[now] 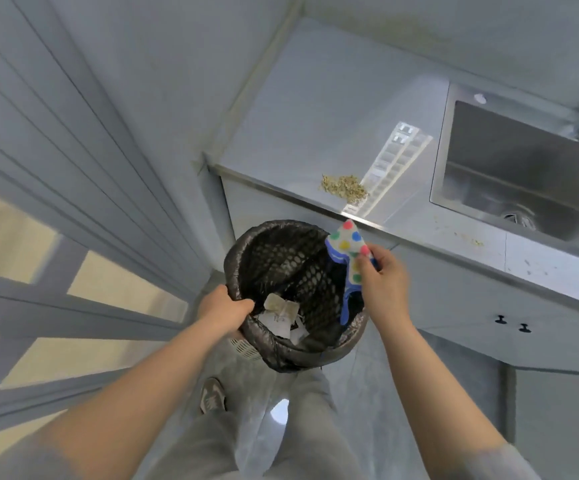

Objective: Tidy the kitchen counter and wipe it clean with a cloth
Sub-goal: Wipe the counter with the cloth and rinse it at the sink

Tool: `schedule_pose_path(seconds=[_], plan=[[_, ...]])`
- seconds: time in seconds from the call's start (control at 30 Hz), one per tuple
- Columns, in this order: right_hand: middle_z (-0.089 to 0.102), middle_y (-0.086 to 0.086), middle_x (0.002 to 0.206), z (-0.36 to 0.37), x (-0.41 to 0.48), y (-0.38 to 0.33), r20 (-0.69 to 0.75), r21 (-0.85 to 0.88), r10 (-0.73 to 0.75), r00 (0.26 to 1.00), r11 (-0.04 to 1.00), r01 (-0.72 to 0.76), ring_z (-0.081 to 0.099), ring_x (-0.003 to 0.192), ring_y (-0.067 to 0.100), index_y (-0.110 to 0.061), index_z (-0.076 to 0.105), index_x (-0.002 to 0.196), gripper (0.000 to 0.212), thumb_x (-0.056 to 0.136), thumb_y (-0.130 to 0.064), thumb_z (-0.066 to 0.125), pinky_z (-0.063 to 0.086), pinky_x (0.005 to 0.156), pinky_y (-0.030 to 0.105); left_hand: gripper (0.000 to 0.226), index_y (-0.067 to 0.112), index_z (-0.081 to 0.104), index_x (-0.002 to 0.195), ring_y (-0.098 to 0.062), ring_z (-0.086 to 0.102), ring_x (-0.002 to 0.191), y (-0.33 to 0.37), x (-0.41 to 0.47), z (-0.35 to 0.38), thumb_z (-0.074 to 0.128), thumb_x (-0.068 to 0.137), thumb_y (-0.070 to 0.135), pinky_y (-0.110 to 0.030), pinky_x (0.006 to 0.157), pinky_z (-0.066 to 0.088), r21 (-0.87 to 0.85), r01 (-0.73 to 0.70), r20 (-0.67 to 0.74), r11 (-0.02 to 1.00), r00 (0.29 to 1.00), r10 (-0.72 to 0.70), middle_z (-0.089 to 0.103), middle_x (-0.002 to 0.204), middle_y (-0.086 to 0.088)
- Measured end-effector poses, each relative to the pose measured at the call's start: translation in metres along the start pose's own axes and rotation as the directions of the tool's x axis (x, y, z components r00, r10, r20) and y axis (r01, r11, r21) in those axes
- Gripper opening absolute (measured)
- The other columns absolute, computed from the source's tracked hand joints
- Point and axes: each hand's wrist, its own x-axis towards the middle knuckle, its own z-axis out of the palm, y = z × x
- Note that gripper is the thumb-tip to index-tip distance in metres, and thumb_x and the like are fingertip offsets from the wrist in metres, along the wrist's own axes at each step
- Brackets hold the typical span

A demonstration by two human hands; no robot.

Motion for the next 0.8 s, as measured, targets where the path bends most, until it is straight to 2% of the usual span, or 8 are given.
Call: schedule_pose_path(seconds=[0.07, 0.17, 0.27, 0.33, 0.4, 0.5, 0.63, 0.8], plan=[[0.066, -0.006, 0.090, -0.011, 0.026, -0.005, 0.025, -0.021, -0.028, 0.999, 0.999, 0.028, 0.060, 0.080, 0.009, -0.022, 0.066, 0.106, 0.019, 0.099, -0.026, 0.048, 0.044, 0.066, 0.019, 0.023, 0.011, 0.062, 0.101, -0.018, 0.063, 0.062, 0.014, 0.000, 0.009, 0.060, 0.083, 0.025, -0.021, 0.043, 0.043, -0.047, 0.050, -0.018, 0.998, 0.999, -0.050, 0.066, 0.082, -0.005], [0.067, -0.004, 0.096, -0.027, 0.064, -0.013, 0.029, -0.057, -0.120, 0.992, 0.991, 0.121, 0.060, 0.087, 0.013, -0.017, 0.067, 0.109, 0.024, 0.100, -0.026, 0.046, 0.042, 0.067, 0.015, 0.013, 0.007, 0.061, 0.088, -0.012, 0.059, 0.048, 0.034, -0.002, 0.019, 0.059, 0.086, 0.019, -0.017, 0.034, 0.038, -0.097, 0.093, -0.047, 0.991, 0.994, -0.098, 0.061, 0.068, -0.004], [0.066, -0.003, 0.098, -0.037, 0.100, -0.018, 0.007, -0.089, -0.151, 0.989, 0.985, 0.151, 0.058, 0.087, 0.012, -0.016, 0.066, 0.111, 0.026, 0.101, -0.027, 0.044, 0.037, 0.063, 0.005, 0.010, 0.009, 0.055, 0.080, -0.021, 0.064, 0.057, 0.043, 0.000, 0.025, 0.059, 0.085, 0.017, -0.028, 0.053, 0.053, -0.139, 0.157, -0.039, 0.978, 0.986, -0.164, 0.063, 0.071, -0.007], [0.066, 0.000, 0.101, -0.040, 0.124, -0.018, -0.008, -0.124, -0.174, 0.985, 0.977, 0.172, 0.056, 0.084, 0.013, -0.013, 0.065, 0.115, 0.029, 0.100, -0.027, 0.044, 0.036, 0.059, 0.001, 0.006, 0.011, 0.054, 0.086, -0.029, 0.071, 0.066, 0.045, 0.001, 0.028, 0.058, 0.085, 0.015, -0.042, 0.066, 0.060, -0.218, 0.204, -0.005, 0.954, 0.978, -0.210, 0.068, 0.083, -0.015], [0.067, 0.003, 0.099, -0.037, 0.149, -0.017, 0.011, -0.169, -0.215, 0.977, 0.962, 0.214, 0.054, 0.081, 0.014, -0.012, 0.065, 0.115, 0.030, 0.100, -0.027, 0.044, 0.036, 0.059, 0.006, 0.009, 0.011, 0.056, 0.093, -0.029, 0.072, 0.069, 0.047, 0.003, 0.028, 0.057, 0.084, 0.013, -0.043, 0.066, 0.061, -0.247, 0.234, 0.010, 0.940, 0.971, -0.239, 0.069, 0.088, -0.016], [0.064, 0.002, 0.083, -0.029, 0.185, -0.010, 0.051, -0.243, -0.266, 0.963, 0.932, 0.270, 0.052, 0.072, 0.016, -0.013, 0.066, 0.107, 0.027, 0.099, -0.026, 0.043, 0.035, 0.059, 0.025, 0.012, 0.012, 0.056, 0.095, -0.028, 0.072, 0.070, 0.051, 0.004, 0.028, 0.057, 0.084, 0.009, -0.038, 0.062, 0.061, -0.292, 0.265, 0.028, 0.919, 0.963, -0.269, 0.069, 0.089, -0.015], [0.063, 0.006, 0.080, -0.015, 0.221, 0.000, 0.125, -0.364, -0.296, 0.947, 0.874, 0.321, 0.054, 0.073, 0.027, -0.015, 0.065, 0.102, 0.024, 0.097, -0.022, 0.042, 0.032, 0.059, 0.027, 0.012, 0.009, 0.056, 0.094, -0.029, 0.072, 0.070, 0.056, 0.005, 0.024, 0.058, 0.082, 0.007, -0.039, 0.063, 0.061, -0.306, 0.307, 0.032, 0.901, 0.949, -0.313, 0.069, 0.090, -0.016], [0.066, 0.007, 0.087, -0.003, 0.220, 0.007, 0.232, -0.326, -0.308, 0.923, 0.869, 0.372, 0.056, 0.076, 0.025, -0.017, 0.066, 0.109, 0.026, 0.098, -0.022, 0.043, 0.035, 0.058, 0.025, 0.013, 0.009, 0.055, 0.094, -0.027, 0.070, 0.073, 0.060, 0.009, 0.019, 0.058, 0.081, 0.006, -0.034, 0.058, 0.060, -0.315, 0.327, 0.051, 0.891, 0.943, -0.329, 0.067, 0.093, -0.015]])
